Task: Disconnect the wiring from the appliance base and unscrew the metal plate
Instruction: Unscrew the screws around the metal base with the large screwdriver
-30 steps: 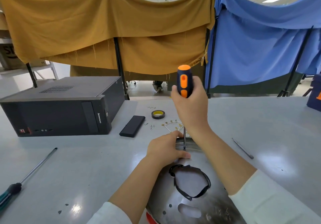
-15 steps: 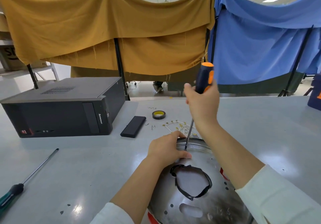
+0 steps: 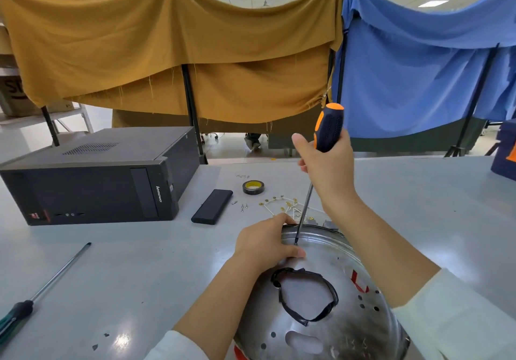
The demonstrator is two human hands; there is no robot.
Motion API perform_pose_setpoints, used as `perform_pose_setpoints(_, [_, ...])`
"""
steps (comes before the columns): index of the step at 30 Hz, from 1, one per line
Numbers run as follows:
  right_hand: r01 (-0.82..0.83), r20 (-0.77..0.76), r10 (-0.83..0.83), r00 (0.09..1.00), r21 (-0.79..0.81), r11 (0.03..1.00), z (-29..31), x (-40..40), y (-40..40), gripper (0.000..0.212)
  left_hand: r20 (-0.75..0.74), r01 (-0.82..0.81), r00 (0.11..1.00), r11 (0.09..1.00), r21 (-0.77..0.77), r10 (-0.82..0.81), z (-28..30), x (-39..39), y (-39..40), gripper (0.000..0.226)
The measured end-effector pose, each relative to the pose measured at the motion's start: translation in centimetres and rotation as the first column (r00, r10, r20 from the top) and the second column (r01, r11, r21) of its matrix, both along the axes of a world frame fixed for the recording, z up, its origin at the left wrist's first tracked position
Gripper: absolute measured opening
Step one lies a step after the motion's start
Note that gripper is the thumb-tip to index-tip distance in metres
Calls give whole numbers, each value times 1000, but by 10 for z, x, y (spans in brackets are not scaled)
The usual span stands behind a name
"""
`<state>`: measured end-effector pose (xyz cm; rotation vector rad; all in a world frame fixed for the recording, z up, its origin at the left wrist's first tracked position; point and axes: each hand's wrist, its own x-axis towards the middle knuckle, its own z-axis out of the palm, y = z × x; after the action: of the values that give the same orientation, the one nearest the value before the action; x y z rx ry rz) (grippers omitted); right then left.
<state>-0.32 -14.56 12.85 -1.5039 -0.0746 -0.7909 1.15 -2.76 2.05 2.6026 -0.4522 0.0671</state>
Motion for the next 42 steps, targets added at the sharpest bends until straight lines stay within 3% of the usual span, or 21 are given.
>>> perform_pose_setpoints(2, [21,0,-21,1000,146,989,4,-1,1,26,-5,3,1000,1000,-4,-3,0,0,0,61])
perform_pose_setpoints(4, [-199,-20,206,978,180,963,8,-2,-3,25,-4,10,1000,1000,10,-10,0,1,0,60])
perform_pose_setpoints(6, [-584,-79,586,807,48,811,11,-4,-10,31,1,9,1000,1000,24,-9,0,1,0,61])
perform_pose_setpoints(8, [-760,-173,742,647,-70,646,14,-6,-13,34,9,5,1000,1000,31,-5,0,0,0,61])
perform_pose_setpoints(9, [-746,-186,724,664,-113,656,14,-5,-12,33,8,4,1000,1000,31,-4,0,0,-1,61])
perform_pose_setpoints(12, [-451,-85,443,892,-134,882,10,-7,0,26,1,1,1000,1000,14,-1,0,0,0,62])
perform_pose_setpoints(14, [-193,3,193,981,26,981,4,-6,8,22,1,3,1000,1000,5,-3,-1,-1,0,62])
perform_pose_setpoints(16, [-51,21,48,999,182,982,3,-3,10,18,7,1,1000,1000,0,-1,0,-1,0,62])
perform_pose_setpoints(17, [-70,3,71,998,201,977,4,-2,7,18,9,0,1000,1000,2,0,0,-1,0,62])
perform_pose_setpoints(19, [-362,-34,369,929,124,924,7,-1,1,26,12,0,1000,1000,11,0,0,-1,-1,63])
perform_pose_setpoints(21, [-678,-120,675,728,24,735,10,-2,-7,33,20,-2,1000,1000,18,2,0,-1,-1,64])
perform_pose_setpoints(22, [-740,-155,730,665,-9,672,12,-2,-9,34,23,-2,1000,1000,18,1,0,-1,0,64])
perform_pose_setpoints(24, [-662,-153,648,746,-69,746,12,-1,-8,29,21,2,1000,1000,10,-2,0,0,0,64])
perform_pose_setpoints(27, [-230,-64,227,972,-35,973,8,-1,0,17,13,11,1000,1000,-9,-11,-1,0,1,62])
perform_pose_setpoints(30, [26,-23,-23,999,144,989,4,2,4,18,12,11,1000,1000,-6,-11,0,0,0,62])
perform_pose_setpoints(31, [0,-42,7,999,165,986,5,2,2,19,11,11,1000,1000,-2,-11,0,0,0,62])
perform_pose_setpoints(33, [-290,-77,300,951,123,949,7,2,-6,27,11,10,1000,1000,7,-10,0,0,0,62])
perform_pose_setpoints(36, [-733,-164,722,672,-17,680,12,0,-15,36,17,3,1000,1000,10,-3,1,-1,-1,62])
perform_pose_setpoints(38, [-693,-161,676,719,-86,716,12,2,-13,34,17,2,1000,1000,6,-2,1,-1,-1,64])
perform_pose_setpoints(40, [-460,-117,449,886,-96,883,11,4,-6,25,13,4,1000,1000,3,-4,1,-1,0,65])
perform_pose_setpoints(42, [-191,-90,191,977,5,982,8,5,-1,20,14,7,1000,1000,3,-7,0,-1,0,66])
